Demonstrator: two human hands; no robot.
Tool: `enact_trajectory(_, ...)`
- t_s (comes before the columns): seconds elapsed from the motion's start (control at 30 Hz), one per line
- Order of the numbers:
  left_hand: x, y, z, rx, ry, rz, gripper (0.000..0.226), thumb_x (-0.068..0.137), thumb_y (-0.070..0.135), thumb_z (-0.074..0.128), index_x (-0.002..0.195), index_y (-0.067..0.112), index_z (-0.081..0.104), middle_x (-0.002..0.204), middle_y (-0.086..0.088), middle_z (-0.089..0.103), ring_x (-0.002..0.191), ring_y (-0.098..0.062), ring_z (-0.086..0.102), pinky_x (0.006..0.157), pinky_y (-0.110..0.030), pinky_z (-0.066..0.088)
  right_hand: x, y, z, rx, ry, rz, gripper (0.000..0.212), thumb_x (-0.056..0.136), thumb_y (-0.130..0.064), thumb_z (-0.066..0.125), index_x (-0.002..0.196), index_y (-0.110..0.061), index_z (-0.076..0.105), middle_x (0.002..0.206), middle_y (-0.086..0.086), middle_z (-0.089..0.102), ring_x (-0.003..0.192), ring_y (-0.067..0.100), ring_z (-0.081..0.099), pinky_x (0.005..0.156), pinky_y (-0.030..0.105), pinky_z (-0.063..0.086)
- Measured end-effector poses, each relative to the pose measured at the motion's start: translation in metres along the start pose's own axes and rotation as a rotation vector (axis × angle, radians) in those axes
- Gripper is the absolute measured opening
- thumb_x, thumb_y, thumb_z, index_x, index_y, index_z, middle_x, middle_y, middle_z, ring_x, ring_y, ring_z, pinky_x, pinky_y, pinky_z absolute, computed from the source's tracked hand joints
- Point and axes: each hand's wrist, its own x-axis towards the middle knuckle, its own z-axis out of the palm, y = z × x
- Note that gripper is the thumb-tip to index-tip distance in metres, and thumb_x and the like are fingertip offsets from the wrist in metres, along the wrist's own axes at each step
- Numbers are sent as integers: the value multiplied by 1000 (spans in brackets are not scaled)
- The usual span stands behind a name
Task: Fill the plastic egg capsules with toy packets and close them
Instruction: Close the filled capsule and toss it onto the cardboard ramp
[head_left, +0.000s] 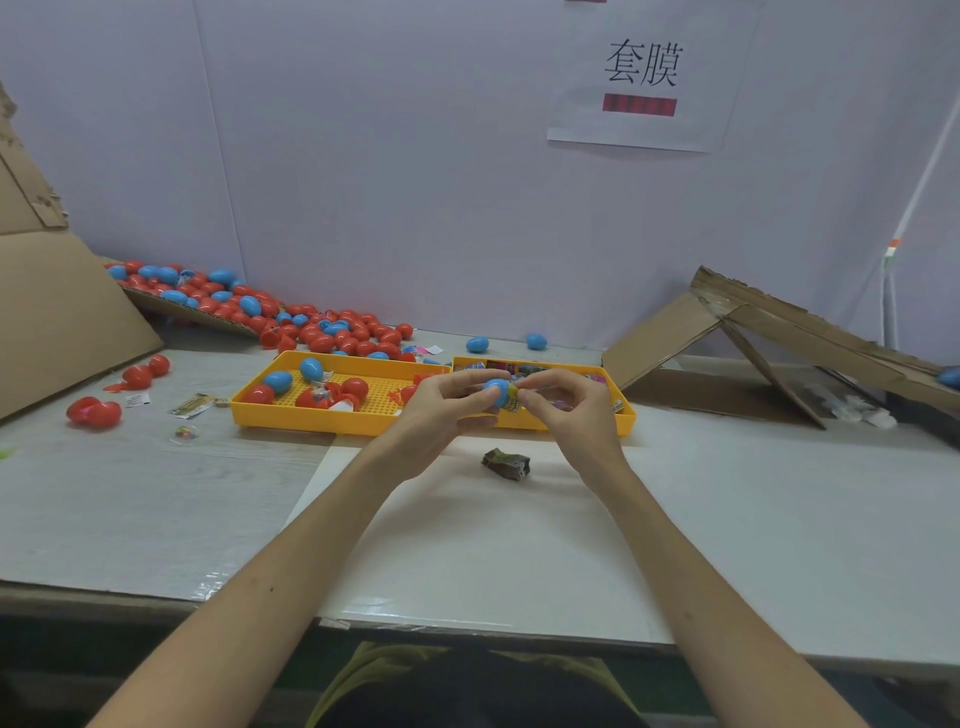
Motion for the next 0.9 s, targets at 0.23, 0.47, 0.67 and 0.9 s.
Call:
enact_trajectory(0.23, 2, 0, 1, 77, 74, 51, 20, 93, 17, 72, 113, 16, 74, 96, 0, 75, 91, -13, 72, 77, -24, 57, 0, 1, -1, 5, 40, -30, 16, 85, -12, 78, 83, -28, 76, 89, -9, 75, 88, 8, 70, 74, 15, 49)
enact_trajectory(0.47, 3, -1, 2, 144, 107, 53, 17, 90, 20, 75, 107, 20, 76, 85, 8, 76, 87, -9, 72, 73, -22, 56, -1, -1, 1, -9, 28, -44, 17, 85, -12, 78, 82, -29, 75, 87, -10, 75, 86, 7, 70, 72, 13, 49)
enact_trajectory(0.67, 2, -2, 0, 180, 128, 33, 20, 90, 24, 76, 110, 20, 75, 88, 4, 77, 83, -14, 73, 70, -25, 58, -2, -3, 2, -22, 2, -29, 16, 86, -14, 77, 82, -30, 75, 86, -13, 75, 85, 6, 71, 74, 14, 49)
enact_trajectory(0.9, 3, -2, 1, 162, 94, -1, 23, 91, 23, 75, 114, 19, 74, 100, -5, 78, 92, -23, 76, 79, -31, 62, -2, -4, 2, -65, -13, -33, 17, 87, -15, 77, 83, -31, 74, 85, -15, 75, 86, 5, 70, 74, 17, 51)
